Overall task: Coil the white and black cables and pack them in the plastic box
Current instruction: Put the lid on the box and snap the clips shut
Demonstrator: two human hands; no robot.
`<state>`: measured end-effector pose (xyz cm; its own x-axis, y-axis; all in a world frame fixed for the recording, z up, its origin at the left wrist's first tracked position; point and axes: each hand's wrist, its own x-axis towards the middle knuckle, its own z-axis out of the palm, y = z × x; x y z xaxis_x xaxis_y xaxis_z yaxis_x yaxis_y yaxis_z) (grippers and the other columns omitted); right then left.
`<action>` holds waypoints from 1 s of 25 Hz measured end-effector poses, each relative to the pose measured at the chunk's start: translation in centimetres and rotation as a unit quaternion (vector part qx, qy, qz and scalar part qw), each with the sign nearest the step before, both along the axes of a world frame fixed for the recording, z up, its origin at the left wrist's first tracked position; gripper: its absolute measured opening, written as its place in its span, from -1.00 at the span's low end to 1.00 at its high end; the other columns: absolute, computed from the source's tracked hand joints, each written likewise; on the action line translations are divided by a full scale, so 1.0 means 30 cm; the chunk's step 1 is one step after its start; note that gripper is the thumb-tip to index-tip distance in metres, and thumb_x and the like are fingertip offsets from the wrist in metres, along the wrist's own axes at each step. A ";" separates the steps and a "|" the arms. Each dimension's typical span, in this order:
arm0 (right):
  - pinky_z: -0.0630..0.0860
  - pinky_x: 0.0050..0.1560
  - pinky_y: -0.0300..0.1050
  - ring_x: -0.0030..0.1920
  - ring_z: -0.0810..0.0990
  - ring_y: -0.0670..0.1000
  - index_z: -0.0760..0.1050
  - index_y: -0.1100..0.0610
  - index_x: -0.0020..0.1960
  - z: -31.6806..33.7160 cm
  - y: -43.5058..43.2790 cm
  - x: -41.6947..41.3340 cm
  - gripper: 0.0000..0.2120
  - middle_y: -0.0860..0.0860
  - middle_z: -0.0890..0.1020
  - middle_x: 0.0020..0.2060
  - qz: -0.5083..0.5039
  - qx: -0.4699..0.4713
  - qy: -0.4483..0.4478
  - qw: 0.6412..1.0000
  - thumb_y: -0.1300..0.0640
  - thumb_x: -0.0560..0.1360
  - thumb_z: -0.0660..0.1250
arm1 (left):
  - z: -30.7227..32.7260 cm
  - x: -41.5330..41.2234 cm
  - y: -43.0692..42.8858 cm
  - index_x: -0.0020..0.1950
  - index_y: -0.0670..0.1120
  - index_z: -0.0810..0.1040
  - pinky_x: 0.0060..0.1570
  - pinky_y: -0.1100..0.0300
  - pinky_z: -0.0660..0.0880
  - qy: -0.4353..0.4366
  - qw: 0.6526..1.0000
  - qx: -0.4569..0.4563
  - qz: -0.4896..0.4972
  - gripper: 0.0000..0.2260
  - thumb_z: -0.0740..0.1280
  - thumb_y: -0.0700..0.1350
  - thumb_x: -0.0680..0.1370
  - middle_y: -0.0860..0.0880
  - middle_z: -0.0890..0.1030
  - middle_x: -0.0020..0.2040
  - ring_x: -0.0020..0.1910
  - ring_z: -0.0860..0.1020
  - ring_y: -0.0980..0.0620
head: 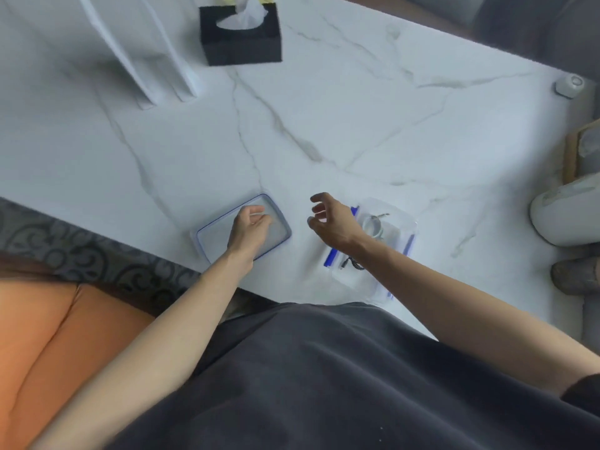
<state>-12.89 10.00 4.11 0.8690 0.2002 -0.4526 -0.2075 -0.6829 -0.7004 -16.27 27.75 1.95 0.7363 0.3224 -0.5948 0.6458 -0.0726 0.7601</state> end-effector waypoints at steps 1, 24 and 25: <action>0.50 0.22 -0.04 0.18 0.58 0.14 0.36 0.20 0.40 -0.017 0.047 0.008 -0.57 0.16 0.57 0.21 0.032 -0.015 0.014 0.999 0.21 0.55 0.30 | -0.009 -0.018 0.055 0.28 -0.07 0.44 0.12 0.05 0.44 0.009 1.000 0.019 0.015 -0.69 0.27 -0.14 0.53 -0.05 0.51 0.21 0.09 0.51 -0.06; 0.52 0.21 0.01 0.22 0.55 0.10 0.38 0.15 0.43 -0.112 0.285 -0.024 -0.54 0.11 0.57 0.22 -0.152 -0.003 0.076 0.985 0.16 0.54 0.28 | -0.125 -0.159 0.421 -0.08 -0.17 0.39 -0.29 0.16 0.23 0.106 0.992 -0.002 0.064 -0.85 0.28 -0.12 0.48 -0.06 0.32 -0.17 -0.17 0.29 -0.01; 0.52 0.15 -0.04 0.18 0.57 0.07 0.43 0.15 0.38 -0.086 0.274 -0.032 -0.60 0.09 0.60 0.15 -0.183 0.031 0.059 0.981 0.13 0.56 0.27 | -0.108 -0.143 0.414 -0.12 -0.14 0.34 -0.27 0.15 0.24 0.098 0.993 -0.019 0.068 -0.82 0.29 -0.07 0.47 -0.05 0.28 -0.19 -0.18 0.27 -0.01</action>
